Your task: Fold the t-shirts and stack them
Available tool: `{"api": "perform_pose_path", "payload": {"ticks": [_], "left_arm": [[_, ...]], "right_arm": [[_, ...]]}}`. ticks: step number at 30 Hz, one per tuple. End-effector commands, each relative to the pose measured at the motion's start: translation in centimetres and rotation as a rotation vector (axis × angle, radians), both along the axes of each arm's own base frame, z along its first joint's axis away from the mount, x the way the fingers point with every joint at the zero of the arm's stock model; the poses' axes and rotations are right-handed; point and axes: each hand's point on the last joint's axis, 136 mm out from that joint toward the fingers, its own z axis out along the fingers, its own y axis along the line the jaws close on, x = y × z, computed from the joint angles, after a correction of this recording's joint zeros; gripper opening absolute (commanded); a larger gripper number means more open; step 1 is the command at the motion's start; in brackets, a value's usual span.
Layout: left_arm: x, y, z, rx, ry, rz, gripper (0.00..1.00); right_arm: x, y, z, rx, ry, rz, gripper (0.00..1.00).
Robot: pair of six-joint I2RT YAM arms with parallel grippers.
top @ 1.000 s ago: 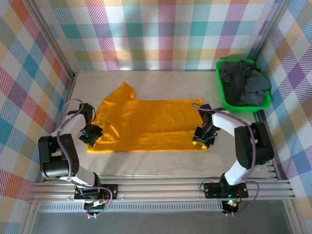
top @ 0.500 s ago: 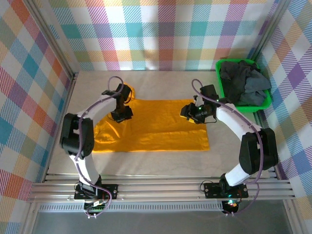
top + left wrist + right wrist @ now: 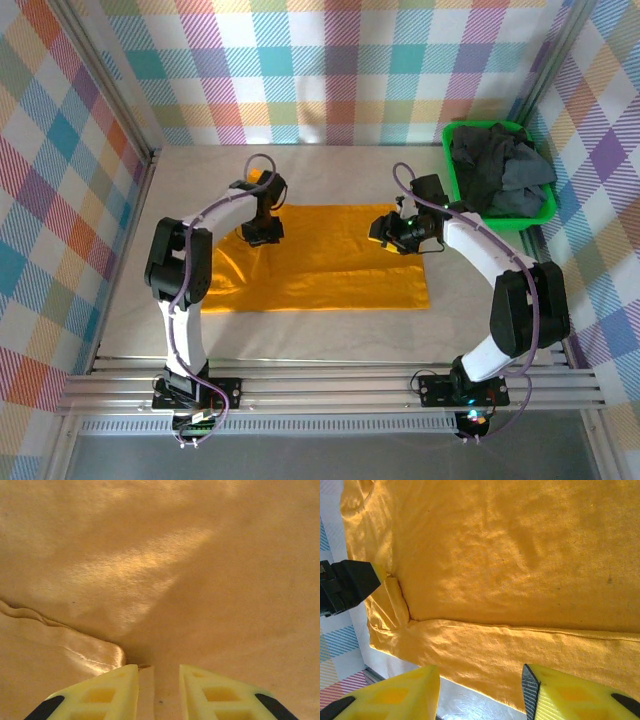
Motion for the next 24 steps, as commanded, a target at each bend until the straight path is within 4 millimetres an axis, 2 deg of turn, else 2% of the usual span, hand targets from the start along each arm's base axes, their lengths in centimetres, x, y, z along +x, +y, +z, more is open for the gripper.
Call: {"api": "perform_pose_path", "payload": {"ticks": [1,10,24], "left_arm": [[-0.7,1.0,-0.7,0.096,0.041,-0.005,0.27],[-1.1,1.3,-2.5,0.122,0.087,-0.025,0.24],[-1.4,1.7,-2.5,0.138,0.081,-0.029,0.2]], "right_arm": [[-0.1,0.4,0.5,0.026,-0.008,0.013,0.48],[0.1,0.5,0.8,0.03,-0.01,0.013,0.48],[0.1,0.5,0.7,0.033,-0.004,0.014,0.47]]}}
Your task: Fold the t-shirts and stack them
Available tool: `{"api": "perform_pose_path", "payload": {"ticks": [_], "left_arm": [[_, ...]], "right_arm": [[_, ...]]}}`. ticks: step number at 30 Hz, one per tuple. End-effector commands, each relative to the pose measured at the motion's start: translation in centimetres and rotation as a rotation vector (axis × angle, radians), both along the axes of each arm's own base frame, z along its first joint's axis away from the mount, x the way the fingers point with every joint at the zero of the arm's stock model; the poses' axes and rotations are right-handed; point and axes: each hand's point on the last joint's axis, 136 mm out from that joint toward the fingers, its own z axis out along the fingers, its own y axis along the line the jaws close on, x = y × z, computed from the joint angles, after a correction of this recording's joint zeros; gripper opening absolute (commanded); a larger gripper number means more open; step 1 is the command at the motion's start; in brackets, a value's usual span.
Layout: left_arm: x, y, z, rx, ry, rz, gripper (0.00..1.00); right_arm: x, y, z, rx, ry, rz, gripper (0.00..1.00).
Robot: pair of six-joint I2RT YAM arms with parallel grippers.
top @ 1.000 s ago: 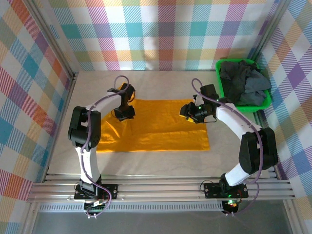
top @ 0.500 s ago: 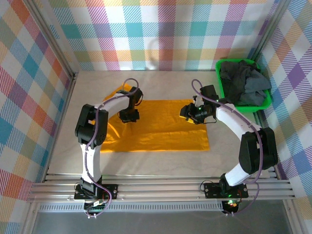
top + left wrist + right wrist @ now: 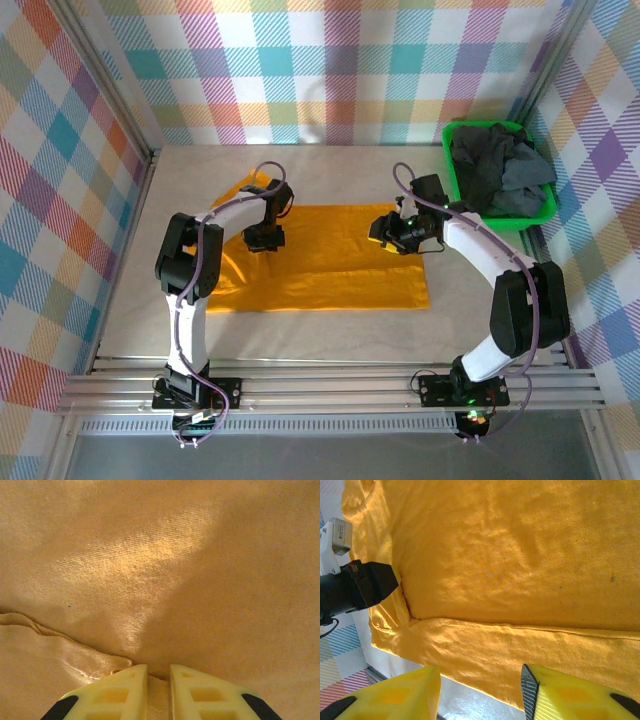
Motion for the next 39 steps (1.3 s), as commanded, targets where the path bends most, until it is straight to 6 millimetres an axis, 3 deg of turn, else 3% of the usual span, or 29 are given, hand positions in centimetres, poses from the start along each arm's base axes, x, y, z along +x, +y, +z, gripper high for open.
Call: {"api": "perform_pose_path", "payload": {"ticks": [1,5,11,18,24,39], "left_arm": [[-0.8,0.5,0.2,0.025,0.02,-0.008,0.2],[-1.0,0.6,0.0,0.027,0.026,-0.008,0.16],[-1.0,0.4,0.5,0.009,0.015,-0.005,0.0],[-1.1,-0.1,2.7,-0.037,-0.027,-0.001,0.0],[-1.3,-1.8,4.3,-0.112,-0.067,-0.028,0.0],[-1.9,-4.5,3.3,-0.147,-0.047,-0.095,0.0]], "right_arm": [[0.1,0.4,0.6,0.025,-0.005,0.012,0.47],[0.3,0.5,0.5,0.028,-0.003,0.011,0.46],[0.4,0.5,0.4,0.025,-0.001,0.011,0.46],[0.3,0.4,0.4,0.021,-0.003,0.008,0.46],[0.3,0.4,0.2,0.022,0.003,0.008,0.46],[0.5,0.6,0.2,0.031,0.006,0.011,0.46]]}}
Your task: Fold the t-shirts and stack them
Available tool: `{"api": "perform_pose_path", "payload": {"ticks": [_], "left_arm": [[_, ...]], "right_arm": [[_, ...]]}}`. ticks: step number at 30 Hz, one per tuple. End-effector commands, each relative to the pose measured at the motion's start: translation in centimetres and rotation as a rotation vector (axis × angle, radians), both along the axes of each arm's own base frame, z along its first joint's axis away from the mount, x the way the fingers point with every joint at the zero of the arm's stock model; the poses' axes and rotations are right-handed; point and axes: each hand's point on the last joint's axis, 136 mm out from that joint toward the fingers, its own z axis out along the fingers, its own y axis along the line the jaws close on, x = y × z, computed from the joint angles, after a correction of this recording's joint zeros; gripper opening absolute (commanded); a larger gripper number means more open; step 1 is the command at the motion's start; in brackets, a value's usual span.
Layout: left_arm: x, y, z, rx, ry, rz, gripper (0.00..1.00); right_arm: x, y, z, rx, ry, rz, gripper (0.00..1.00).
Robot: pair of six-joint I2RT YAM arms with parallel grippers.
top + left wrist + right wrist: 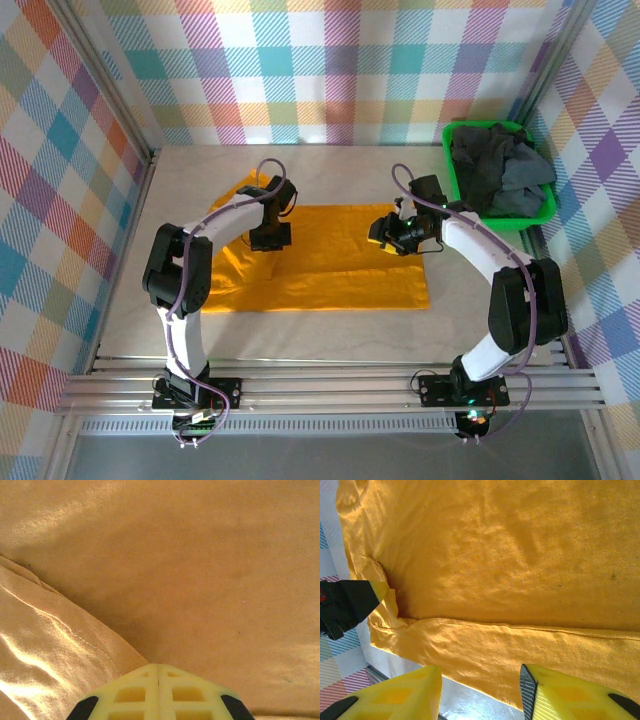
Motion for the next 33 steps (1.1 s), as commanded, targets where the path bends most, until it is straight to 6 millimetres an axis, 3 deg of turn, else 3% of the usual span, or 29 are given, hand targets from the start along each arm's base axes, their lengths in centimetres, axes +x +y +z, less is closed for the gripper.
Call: {"api": "perform_pose_path", "payload": {"ticks": [1,9,10,11,12,13,19,25,33], "left_arm": [[-0.2,-0.8,-0.5,-0.006,0.008,-0.025,0.0],[-0.1,-1.3,-0.7,-0.005,0.001,-0.047,0.01],[-0.1,-1.0,-0.7,0.008,0.002,-0.04,0.13],[-0.3,-0.4,-0.4,0.03,-0.003,-0.026,0.34],[-0.6,0.2,0.0,0.055,-0.013,0.001,0.48],[-1.0,1.0,0.6,0.073,-0.026,0.028,0.53],[-5.3,5.8,2.1,0.034,-0.022,0.233,0.47],[-7.5,9.7,-1.2,-0.04,0.073,0.407,0.25],[-11.0,12.1,-5.2,0.021,0.241,0.512,0.23]], "right_arm": [[0.4,0.5,0.8,0.029,-0.018,0.009,0.46],[-0.1,-0.2,-0.1,-0.01,0.009,-0.01,0.46],[-0.3,-0.5,-0.7,-0.031,0.029,-0.021,0.47],[-0.7,-1.2,-1.4,-0.067,0.054,-0.036,0.47],[-1.2,-1.8,-2.3,-0.107,0.08,-0.05,0.48],[-1.9,-2.5,-3.4,-0.147,0.111,-0.059,0.47],[-5.2,-4.3,-6.5,-0.264,0.204,-0.043,0.42],[-6.9,-4.4,-9.1,-0.371,0.265,0.018,0.4],[-9.9,-5.1,-12.4,-0.524,0.387,0.077,0.38]]}}
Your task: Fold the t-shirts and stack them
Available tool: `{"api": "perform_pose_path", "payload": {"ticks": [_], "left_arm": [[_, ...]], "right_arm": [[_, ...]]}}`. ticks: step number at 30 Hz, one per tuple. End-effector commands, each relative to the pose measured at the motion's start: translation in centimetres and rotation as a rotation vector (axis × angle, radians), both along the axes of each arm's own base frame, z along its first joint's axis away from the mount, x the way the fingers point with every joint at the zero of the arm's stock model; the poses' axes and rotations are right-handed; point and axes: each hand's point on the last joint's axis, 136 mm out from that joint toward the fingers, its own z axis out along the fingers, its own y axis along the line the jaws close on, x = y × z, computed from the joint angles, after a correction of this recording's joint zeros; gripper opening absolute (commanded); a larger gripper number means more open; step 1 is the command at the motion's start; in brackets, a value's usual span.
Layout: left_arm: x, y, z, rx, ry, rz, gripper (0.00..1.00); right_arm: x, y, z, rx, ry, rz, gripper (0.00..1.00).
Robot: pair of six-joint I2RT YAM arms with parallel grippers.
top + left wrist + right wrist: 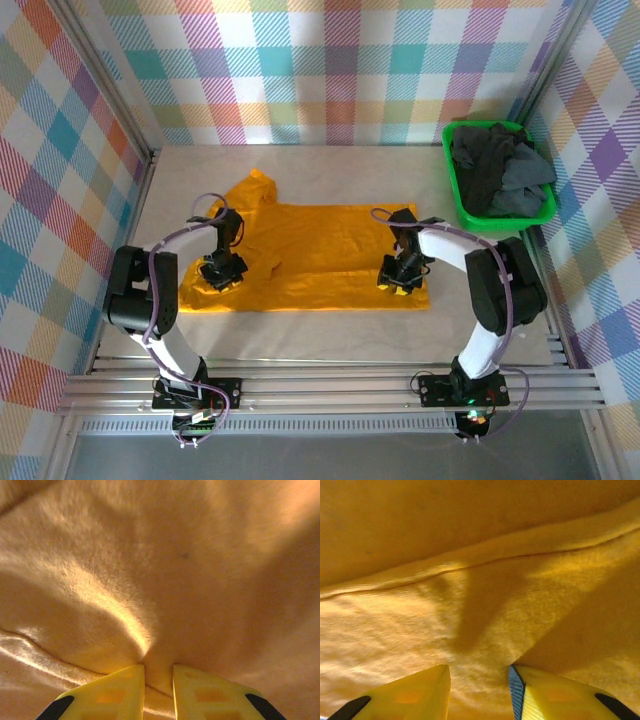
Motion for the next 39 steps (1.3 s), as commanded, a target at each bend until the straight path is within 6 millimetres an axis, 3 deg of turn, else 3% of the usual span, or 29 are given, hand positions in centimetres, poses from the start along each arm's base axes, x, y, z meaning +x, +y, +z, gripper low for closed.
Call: {"api": "perform_pose_path", "payload": {"ticks": [1,12,15,17,20,25,28,33,36,39], "left_arm": [[-2.1,0.6,-1.1,0.014,0.076,0.039,0.24],[-8.8,2.6,-1.3,0.08,0.174,0.048,0.25],[-9.6,2.7,-1.2,0.08,0.176,0.058,0.25],[-9.0,2.8,-0.6,0.089,0.153,0.057,0.26],[-5.5,2.8,2.1,0.102,0.041,0.077,0.37],[5.3,1.5,8.0,0.062,-0.209,0.125,0.41],[11.7,0.9,8.5,0.001,-0.239,0.19,0.41],[21.8,0.2,9.2,-0.114,-0.349,0.311,0.42],[26.9,-0.4,8.7,-0.167,-0.415,0.353,0.45],[30.5,-0.7,7.5,-0.216,-0.453,0.392,0.48]], "right_arm": [[-2.8,-1.3,-1.2,-0.113,0.092,0.048,0.38],[-7.6,-1.6,-0.6,-0.178,0.184,0.106,0.4],[-8.5,-1.1,-0.5,-0.144,0.208,0.092,0.4],[-8.4,-0.6,0.1,-0.12,0.202,0.088,0.4],[-5.7,-0.2,2.6,-0.12,0.062,0.104,0.41],[3.0,0.0,8.1,-0.108,-0.284,0.11,0.51],[7.3,-0.3,9.0,-0.065,-0.286,0.044,0.51],[12.7,-1.2,10.3,-0.029,-0.321,-0.01,0.49],[14.5,-1.5,10.7,-0.001,-0.336,-0.034,0.49],[15.2,-1.4,10.6,0.005,-0.33,-0.036,0.5]]}}
